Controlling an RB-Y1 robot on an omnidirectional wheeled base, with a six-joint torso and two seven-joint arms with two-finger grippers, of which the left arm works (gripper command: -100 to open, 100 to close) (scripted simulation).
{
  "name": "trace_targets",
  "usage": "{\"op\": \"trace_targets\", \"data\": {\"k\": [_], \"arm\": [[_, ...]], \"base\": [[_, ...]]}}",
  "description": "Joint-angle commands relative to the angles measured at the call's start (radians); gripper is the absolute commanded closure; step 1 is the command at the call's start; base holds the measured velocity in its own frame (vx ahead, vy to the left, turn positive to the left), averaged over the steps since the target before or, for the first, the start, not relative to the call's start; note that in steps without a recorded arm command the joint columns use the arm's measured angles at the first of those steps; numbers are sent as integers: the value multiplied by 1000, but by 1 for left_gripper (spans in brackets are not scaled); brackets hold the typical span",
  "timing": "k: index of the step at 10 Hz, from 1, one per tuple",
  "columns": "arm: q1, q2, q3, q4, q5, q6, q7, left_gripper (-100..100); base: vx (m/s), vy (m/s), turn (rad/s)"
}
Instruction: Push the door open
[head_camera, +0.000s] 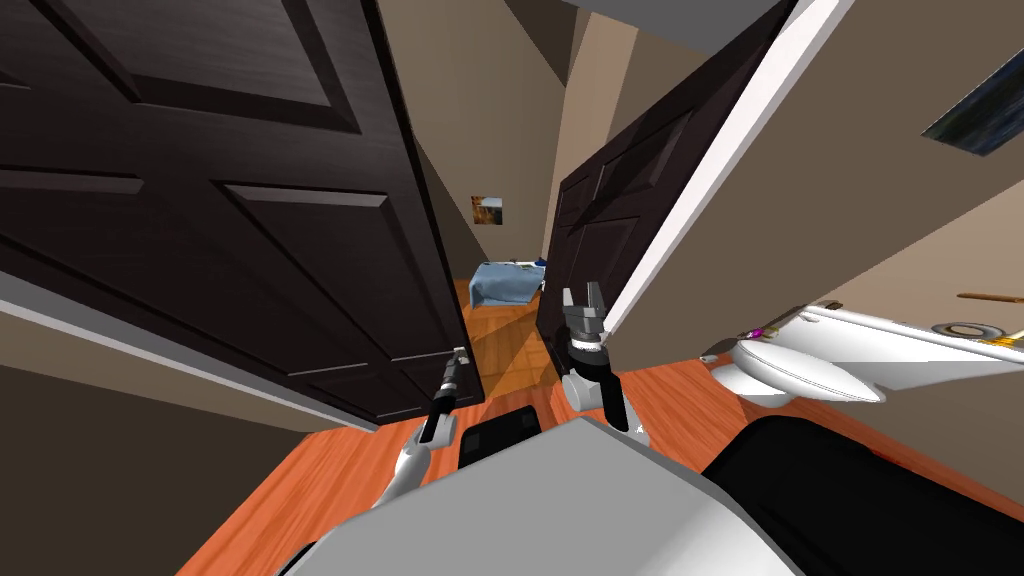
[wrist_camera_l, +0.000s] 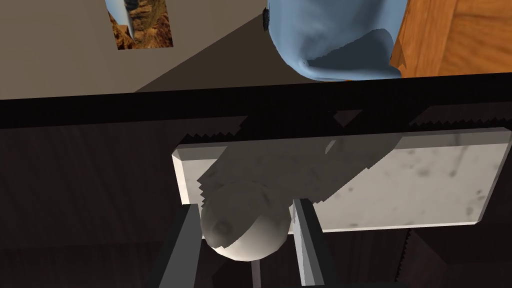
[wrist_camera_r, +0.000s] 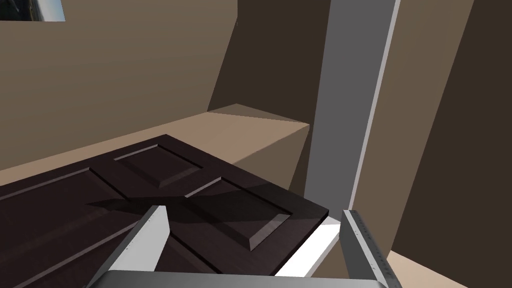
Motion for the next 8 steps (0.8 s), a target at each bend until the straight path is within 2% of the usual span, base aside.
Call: {"op": "trace_targets", "data": {"k": [1, 4, 7, 8], "arm": [[-16, 9, 17, 10, 8, -11, -6, 100], [-16, 16, 33, 12, 16, -11, -11, 100], [-17, 27, 66, 16, 34, -12, -23, 100], [-17, 27, 66, 19, 34, -12, -23, 100]], "base": [[148, -55, 26], [164, -43, 24], [179, -67, 47], [124, -47, 26]]}}
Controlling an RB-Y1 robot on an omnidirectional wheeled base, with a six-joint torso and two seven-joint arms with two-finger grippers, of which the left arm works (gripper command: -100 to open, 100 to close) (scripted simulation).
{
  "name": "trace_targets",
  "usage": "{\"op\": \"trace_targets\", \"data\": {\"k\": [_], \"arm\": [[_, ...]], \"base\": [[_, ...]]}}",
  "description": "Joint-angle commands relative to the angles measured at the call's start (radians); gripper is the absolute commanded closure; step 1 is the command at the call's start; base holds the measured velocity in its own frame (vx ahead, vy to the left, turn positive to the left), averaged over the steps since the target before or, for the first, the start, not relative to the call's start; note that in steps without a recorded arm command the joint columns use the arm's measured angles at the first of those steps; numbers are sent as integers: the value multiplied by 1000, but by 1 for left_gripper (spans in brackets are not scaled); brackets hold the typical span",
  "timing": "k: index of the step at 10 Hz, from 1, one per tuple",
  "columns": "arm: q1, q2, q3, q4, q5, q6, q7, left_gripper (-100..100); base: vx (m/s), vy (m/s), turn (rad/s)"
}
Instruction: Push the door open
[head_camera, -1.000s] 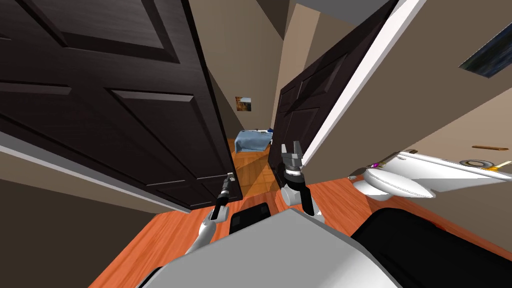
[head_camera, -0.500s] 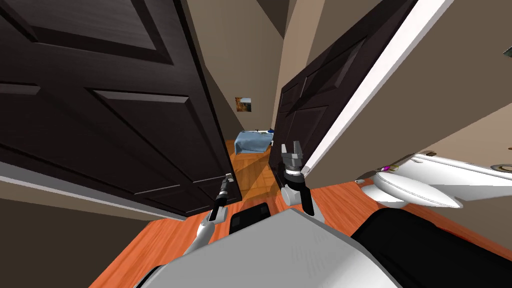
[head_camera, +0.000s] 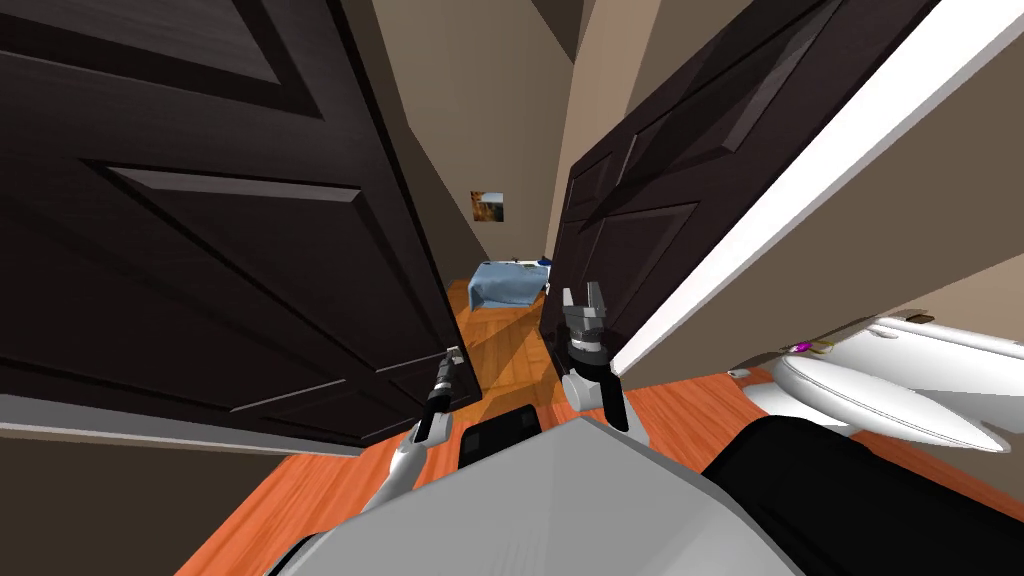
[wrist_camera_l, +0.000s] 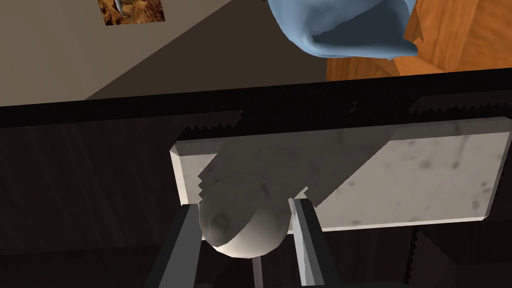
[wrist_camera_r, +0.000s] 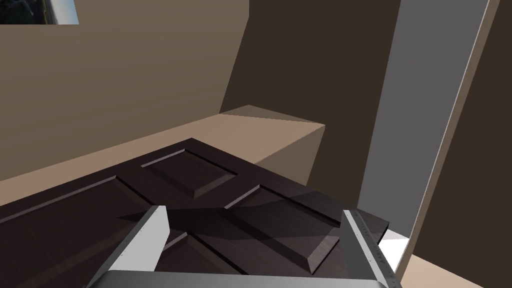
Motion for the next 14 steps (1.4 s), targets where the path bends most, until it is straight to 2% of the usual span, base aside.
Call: {"op": "trace_targets", "data": {"k": [1, 2, 5, 7, 8, 14], "arm": [[14, 9, 10, -30, 4, 13, -7, 100], [14, 14, 32, -28, 16, 13, -15, 100], [14, 15, 38, -27, 19, 13, -17, 100], [13, 20, 67, -23, 34, 12, -27, 100], [-10, 15, 56, 19, 29, -2, -21, -100], [-15, -1, 54, 9, 31, 7, -22, -100]], "base": [[48, -21, 11], [123, -44, 65], [112, -42, 37], [150, -53, 79], [-57, -61, 68], [-202, -69, 35]]}}
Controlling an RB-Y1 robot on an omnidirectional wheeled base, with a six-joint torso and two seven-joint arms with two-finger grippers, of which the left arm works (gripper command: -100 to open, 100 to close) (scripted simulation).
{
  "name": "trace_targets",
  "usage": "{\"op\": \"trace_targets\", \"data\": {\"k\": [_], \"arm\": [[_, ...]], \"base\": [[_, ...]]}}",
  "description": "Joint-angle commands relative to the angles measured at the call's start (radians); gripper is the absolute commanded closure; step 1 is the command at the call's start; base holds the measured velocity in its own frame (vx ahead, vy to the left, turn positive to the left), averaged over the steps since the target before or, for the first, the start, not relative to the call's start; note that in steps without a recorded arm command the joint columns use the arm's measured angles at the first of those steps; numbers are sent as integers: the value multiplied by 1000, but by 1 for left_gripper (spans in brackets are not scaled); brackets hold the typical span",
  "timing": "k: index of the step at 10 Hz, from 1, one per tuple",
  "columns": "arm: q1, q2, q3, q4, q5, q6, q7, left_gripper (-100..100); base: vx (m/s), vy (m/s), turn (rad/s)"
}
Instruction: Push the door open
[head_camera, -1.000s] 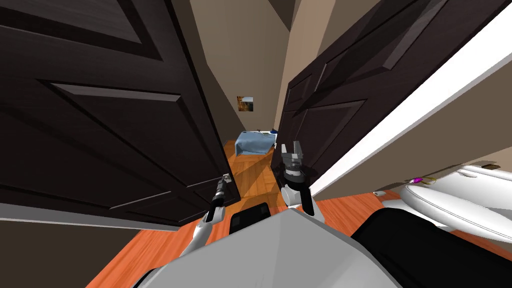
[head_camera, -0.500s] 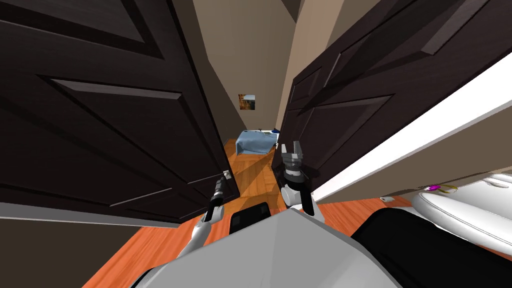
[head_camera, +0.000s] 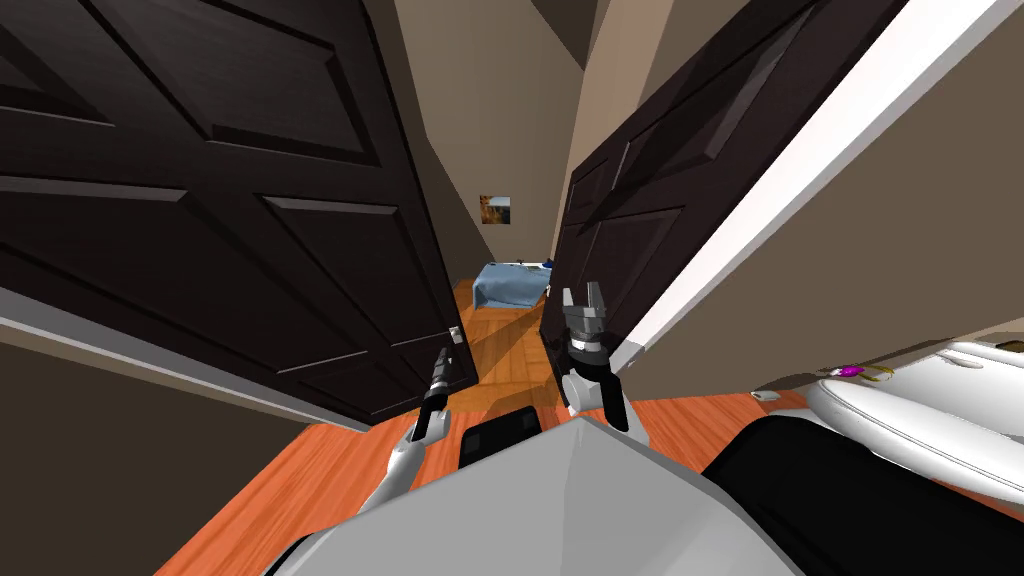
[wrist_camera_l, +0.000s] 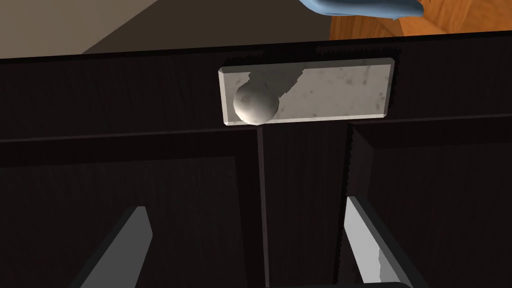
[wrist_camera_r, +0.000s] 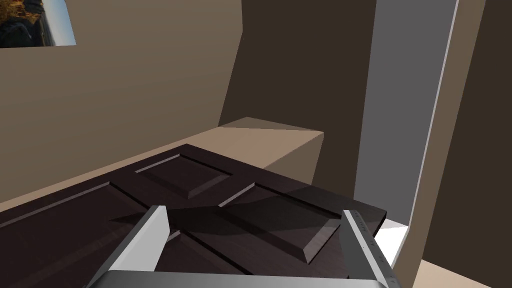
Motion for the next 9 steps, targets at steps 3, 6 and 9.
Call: {"op": "trace_targets", "data": {"k": [3, 6, 9], "arm": [[1, 1, 2, 0, 2, -3, -2, -100], [3, 4, 6, 2, 4, -10, -3, -100], [5, 4, 11, 6, 7, -19, -6, -100]], "base": [[-60, -26, -2], [192, -1, -24], [215, 15, -31]]}}
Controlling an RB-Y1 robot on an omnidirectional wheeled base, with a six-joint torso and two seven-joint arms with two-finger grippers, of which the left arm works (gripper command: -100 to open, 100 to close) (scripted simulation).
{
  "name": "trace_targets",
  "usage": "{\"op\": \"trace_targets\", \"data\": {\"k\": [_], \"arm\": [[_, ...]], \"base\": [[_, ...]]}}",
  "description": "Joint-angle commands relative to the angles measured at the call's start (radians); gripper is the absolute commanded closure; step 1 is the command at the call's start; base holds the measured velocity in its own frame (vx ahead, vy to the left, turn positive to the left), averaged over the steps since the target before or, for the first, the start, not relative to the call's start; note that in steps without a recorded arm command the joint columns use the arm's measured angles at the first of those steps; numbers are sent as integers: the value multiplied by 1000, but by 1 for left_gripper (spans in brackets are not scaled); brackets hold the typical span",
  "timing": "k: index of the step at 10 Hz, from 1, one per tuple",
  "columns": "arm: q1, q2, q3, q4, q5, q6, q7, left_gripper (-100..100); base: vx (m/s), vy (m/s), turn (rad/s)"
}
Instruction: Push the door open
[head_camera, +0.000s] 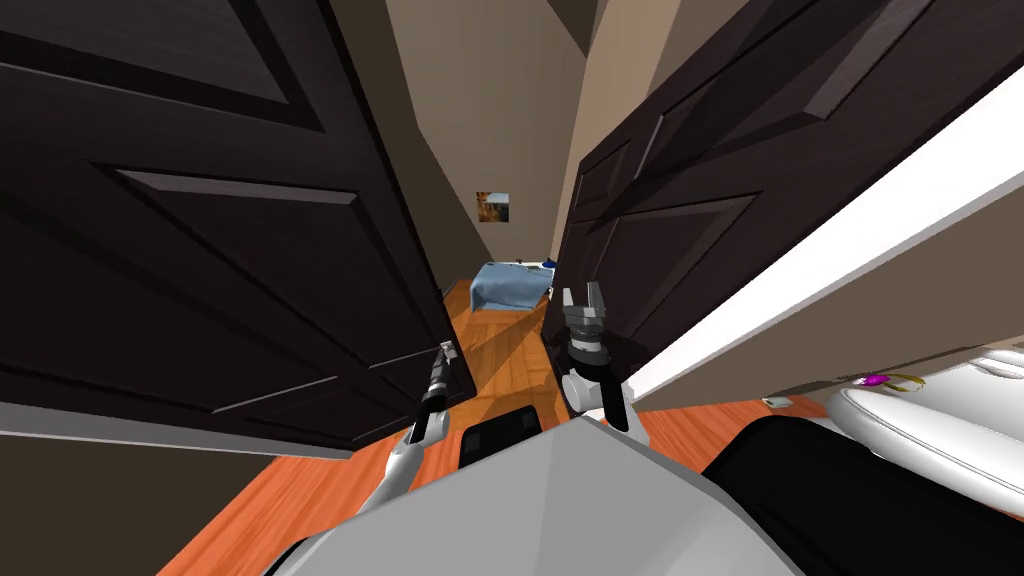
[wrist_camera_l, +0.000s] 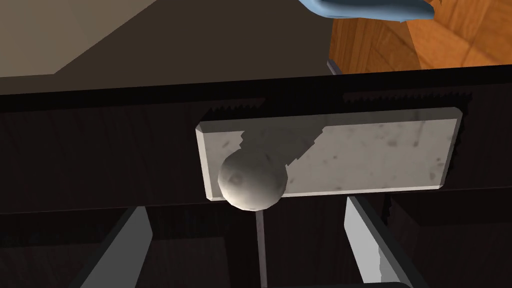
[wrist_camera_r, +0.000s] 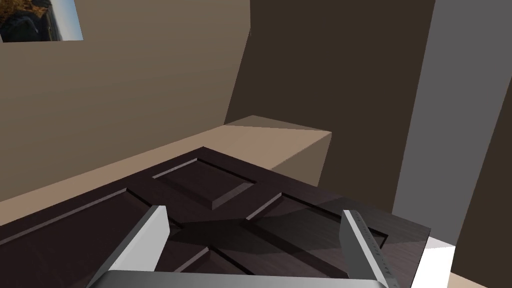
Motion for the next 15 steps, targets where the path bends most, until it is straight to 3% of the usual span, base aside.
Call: {"op": "trace_targets", "data": {"k": [1, 3, 4, 9, 12, 15], "arm": [[2, -1, 3, 2, 2, -6, -1, -100], [1, -2, 4, 4, 2, -8, -2, -100], [1, -2, 4, 4, 2, -8, -2, 100], [1, -2, 4, 4, 2, -8, -2, 100], [15, 3, 39, -13, 31, -3, -28, 100], [20, 4, 52, -19, 42, -2, -37, 100]], "base": [[217, 43, -28], [138, 23, -14], [-17, -3, 1], [-13, -2, -1], [151, -19, -40], [123, 9, -26]]}}
